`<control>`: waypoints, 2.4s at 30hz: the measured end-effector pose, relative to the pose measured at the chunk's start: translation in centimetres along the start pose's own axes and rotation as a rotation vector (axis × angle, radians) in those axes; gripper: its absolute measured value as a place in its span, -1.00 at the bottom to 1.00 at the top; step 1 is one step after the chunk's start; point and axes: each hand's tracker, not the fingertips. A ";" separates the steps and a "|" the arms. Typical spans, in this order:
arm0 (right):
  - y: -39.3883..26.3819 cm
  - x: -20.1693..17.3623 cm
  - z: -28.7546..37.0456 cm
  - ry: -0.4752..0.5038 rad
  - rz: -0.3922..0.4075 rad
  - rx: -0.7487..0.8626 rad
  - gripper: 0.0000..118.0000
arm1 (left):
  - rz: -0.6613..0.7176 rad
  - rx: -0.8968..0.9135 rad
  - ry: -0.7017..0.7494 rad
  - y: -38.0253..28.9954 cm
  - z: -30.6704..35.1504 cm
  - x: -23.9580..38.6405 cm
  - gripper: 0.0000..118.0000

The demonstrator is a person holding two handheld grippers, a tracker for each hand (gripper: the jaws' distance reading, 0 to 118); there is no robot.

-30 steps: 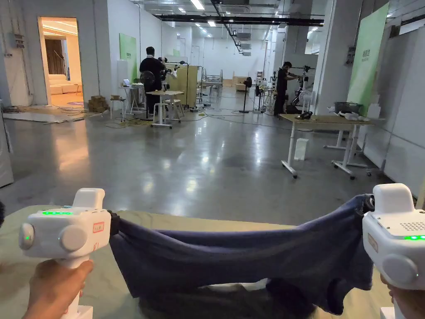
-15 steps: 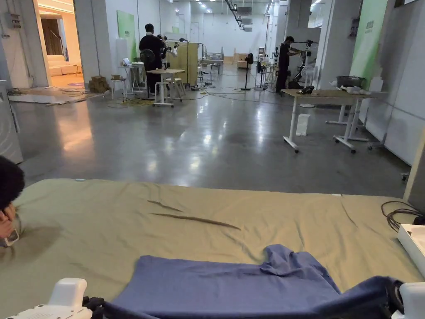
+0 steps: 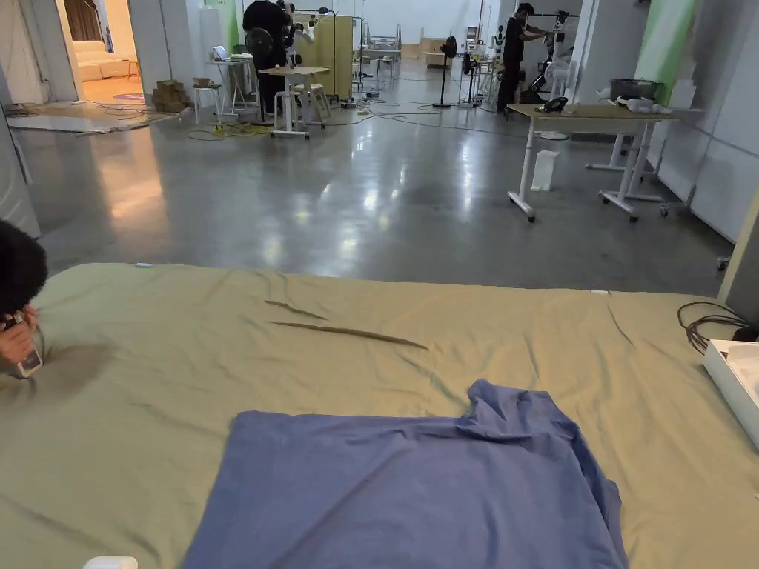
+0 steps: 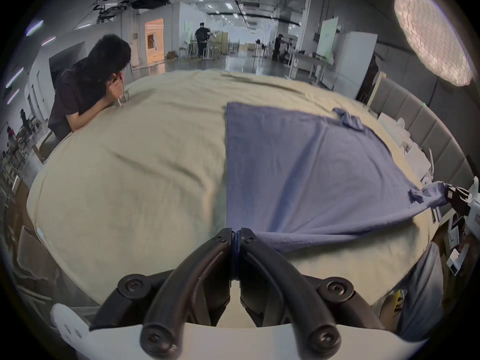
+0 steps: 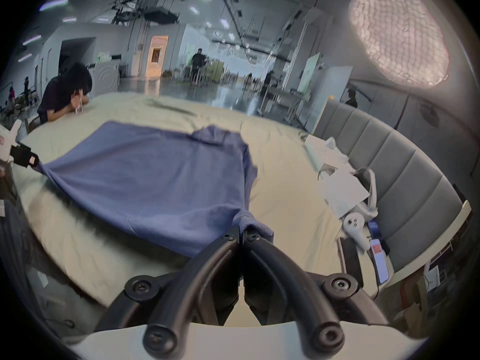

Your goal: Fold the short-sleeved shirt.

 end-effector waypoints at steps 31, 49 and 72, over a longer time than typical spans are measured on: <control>11.7 -2.5 3.6 -0.061 -0.236 0.578 -0.72 | -0.036 0.670 -0.008 8.3 10.6 11.5 -0.64; 11.5 -2.3 2.6 -0.060 -0.210 0.550 -1.00 | -0.036 0.427 -0.060 9.0 9.4 9.2 -0.99; 8.8 -2.7 -0.1 -0.019 -0.222 0.396 -1.00 | 0.151 -0.389 0.097 2.6 -4.9 -0.1 0.24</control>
